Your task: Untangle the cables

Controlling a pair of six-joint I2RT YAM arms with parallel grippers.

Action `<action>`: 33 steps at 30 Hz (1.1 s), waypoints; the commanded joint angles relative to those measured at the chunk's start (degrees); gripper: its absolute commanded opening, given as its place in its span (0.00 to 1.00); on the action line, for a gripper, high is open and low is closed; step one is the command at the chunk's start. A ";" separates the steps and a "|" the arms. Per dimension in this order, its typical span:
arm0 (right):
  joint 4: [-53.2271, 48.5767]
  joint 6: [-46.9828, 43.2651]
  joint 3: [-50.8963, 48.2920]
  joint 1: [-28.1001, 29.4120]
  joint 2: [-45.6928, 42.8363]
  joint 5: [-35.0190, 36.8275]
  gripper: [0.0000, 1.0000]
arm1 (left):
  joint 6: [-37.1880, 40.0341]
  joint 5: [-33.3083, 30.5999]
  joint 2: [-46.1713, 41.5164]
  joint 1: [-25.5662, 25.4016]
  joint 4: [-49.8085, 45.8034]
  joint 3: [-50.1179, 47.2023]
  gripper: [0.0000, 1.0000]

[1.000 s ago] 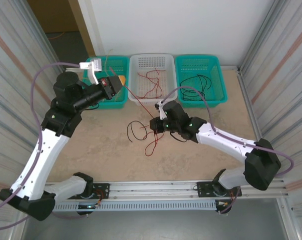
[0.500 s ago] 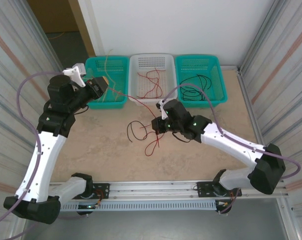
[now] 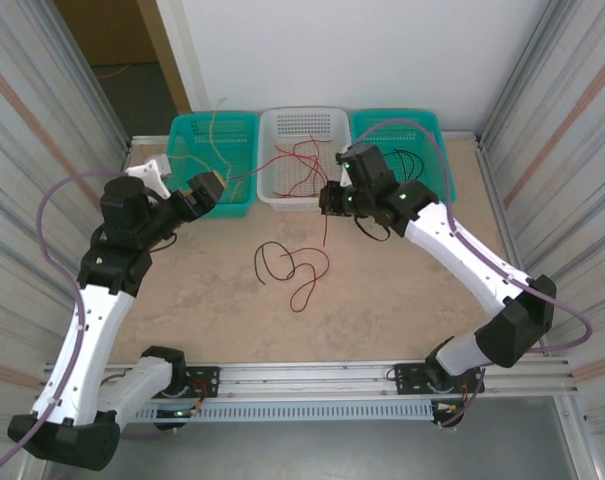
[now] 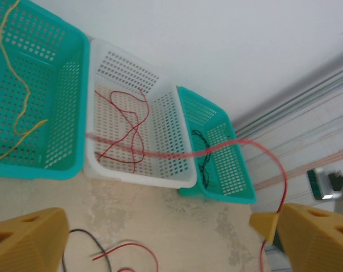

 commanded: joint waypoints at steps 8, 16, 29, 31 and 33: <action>3.16 7.65 5.46 -8.55 4.39 -2.74 0.00 | -2.54 3.23 -7.17 0.39 -1.32 -11.76 0.96; 7.10 6.42 15.18 -11.07 17.89 -5.89 0.00 | -3.74 3.87 -8.24 -6.69 -0.22 -18.04 0.85; -5.95 0.08 37.37 -12.47 39.81 -5.74 0.40 | -1.57 -3.25 -2.34 -21.93 -4.10 -17.73 0.82; -7.40 -0.34 37.37 -13.01 40.00 -5.24 0.45 | -0.97 -4.89 -1.94 -21.85 -5.36 -16.81 0.82; -8.65 -1.00 36.68 -13.11 39.04 -4.48 0.48 | -0.53 -5.95 -1.46 -21.85 -5.76 -16.09 0.81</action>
